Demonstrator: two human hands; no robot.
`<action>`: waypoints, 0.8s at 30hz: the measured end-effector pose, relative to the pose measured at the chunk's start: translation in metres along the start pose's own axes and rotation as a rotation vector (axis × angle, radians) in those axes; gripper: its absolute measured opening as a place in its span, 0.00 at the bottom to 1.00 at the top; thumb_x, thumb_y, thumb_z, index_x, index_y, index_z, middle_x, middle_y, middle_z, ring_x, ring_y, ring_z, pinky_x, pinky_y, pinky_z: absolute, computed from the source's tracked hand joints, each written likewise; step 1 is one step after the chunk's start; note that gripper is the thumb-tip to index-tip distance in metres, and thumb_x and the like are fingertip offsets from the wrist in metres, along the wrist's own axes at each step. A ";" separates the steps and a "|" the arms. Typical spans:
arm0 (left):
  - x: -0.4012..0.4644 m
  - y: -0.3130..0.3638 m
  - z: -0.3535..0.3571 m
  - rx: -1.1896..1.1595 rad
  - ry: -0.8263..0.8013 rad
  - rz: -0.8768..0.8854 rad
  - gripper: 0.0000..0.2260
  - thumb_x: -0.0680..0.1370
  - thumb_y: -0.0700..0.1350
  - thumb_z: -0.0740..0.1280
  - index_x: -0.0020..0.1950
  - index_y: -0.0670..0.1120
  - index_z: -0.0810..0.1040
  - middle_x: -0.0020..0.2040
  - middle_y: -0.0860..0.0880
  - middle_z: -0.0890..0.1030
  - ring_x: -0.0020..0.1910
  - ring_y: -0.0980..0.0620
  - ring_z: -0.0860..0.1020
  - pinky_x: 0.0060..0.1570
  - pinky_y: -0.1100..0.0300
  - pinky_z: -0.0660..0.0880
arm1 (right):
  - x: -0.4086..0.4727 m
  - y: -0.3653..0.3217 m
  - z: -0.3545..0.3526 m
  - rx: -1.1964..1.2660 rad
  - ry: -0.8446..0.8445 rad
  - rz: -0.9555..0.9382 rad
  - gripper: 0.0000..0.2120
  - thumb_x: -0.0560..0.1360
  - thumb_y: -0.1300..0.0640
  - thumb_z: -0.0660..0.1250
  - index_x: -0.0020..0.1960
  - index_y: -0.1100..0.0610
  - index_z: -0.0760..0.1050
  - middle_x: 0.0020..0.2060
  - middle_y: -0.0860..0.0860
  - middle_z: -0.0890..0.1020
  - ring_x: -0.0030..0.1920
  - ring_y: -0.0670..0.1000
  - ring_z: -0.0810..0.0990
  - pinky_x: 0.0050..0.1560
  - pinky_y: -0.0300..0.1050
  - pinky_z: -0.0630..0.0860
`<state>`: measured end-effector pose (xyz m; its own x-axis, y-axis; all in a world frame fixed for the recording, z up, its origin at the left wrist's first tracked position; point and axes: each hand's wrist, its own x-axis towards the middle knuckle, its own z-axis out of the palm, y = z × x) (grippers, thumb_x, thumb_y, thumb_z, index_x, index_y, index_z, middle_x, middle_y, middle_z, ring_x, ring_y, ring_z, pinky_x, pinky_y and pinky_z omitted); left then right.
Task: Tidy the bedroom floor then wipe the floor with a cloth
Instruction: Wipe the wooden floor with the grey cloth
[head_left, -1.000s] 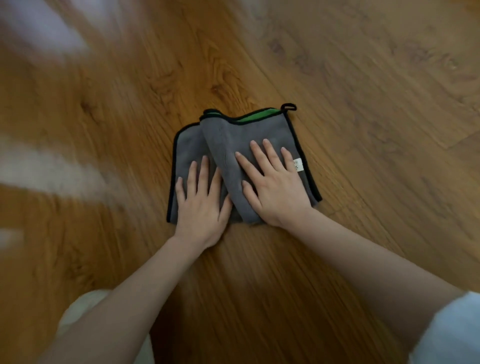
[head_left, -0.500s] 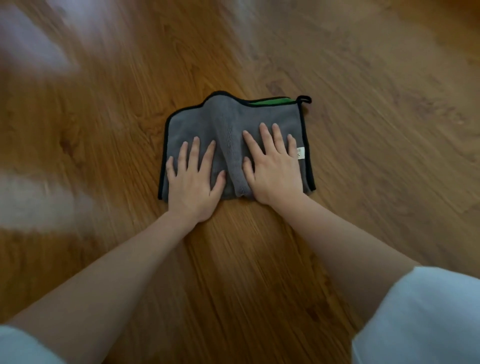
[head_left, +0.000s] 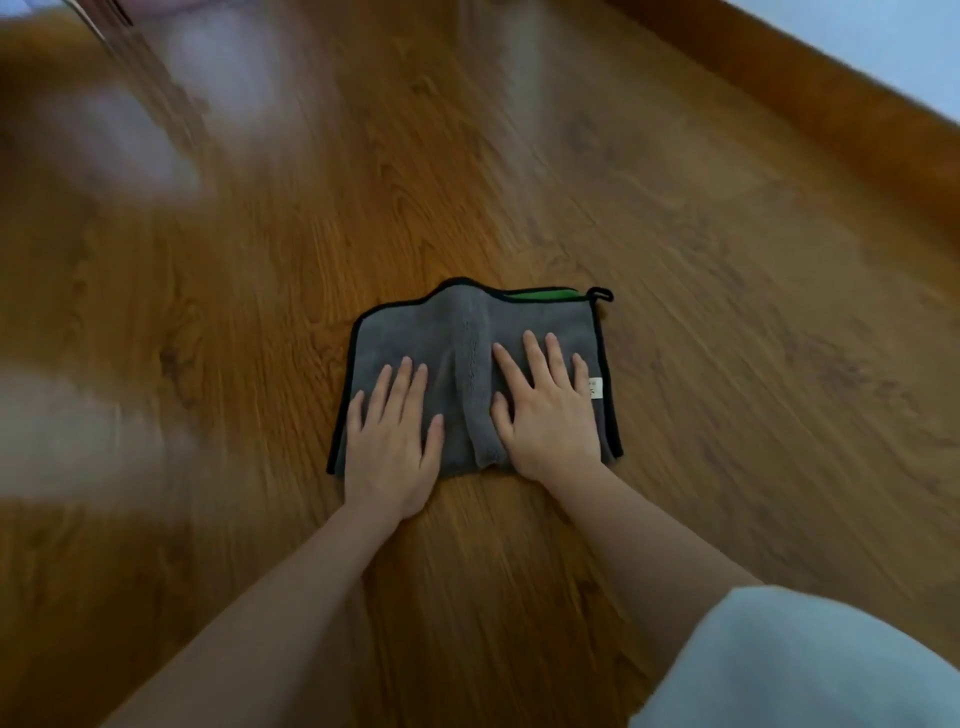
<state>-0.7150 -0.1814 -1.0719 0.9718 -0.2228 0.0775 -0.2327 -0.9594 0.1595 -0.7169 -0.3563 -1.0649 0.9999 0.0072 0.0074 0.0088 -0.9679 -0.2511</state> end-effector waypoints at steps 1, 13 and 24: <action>0.005 0.000 0.001 0.025 -0.009 0.002 0.29 0.79 0.58 0.41 0.76 0.46 0.56 0.76 0.47 0.58 0.76 0.49 0.54 0.73 0.47 0.52 | 0.005 0.002 0.000 0.003 0.002 -0.012 0.27 0.78 0.44 0.43 0.77 0.48 0.52 0.76 0.55 0.55 0.76 0.57 0.48 0.73 0.57 0.44; 0.061 -0.003 0.004 0.084 -0.099 -0.039 0.32 0.77 0.63 0.36 0.78 0.49 0.46 0.78 0.48 0.48 0.77 0.48 0.45 0.73 0.46 0.44 | 0.062 0.018 0.000 -0.058 -0.009 -0.069 0.25 0.81 0.44 0.45 0.77 0.46 0.48 0.77 0.53 0.51 0.76 0.55 0.46 0.74 0.56 0.43; 0.027 0.017 0.000 0.065 -0.145 -0.072 0.29 0.80 0.60 0.42 0.77 0.48 0.42 0.78 0.47 0.44 0.76 0.47 0.42 0.73 0.45 0.41 | 0.027 0.021 -0.002 -0.085 -0.054 -0.044 0.25 0.81 0.44 0.42 0.77 0.46 0.44 0.77 0.53 0.47 0.76 0.55 0.43 0.74 0.55 0.42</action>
<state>-0.6924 -0.2041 -1.0672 0.9823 -0.1714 -0.0753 -0.1640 -0.9818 0.0953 -0.6900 -0.3766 -1.0677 0.9974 0.0618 -0.0359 0.0549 -0.9841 -0.1691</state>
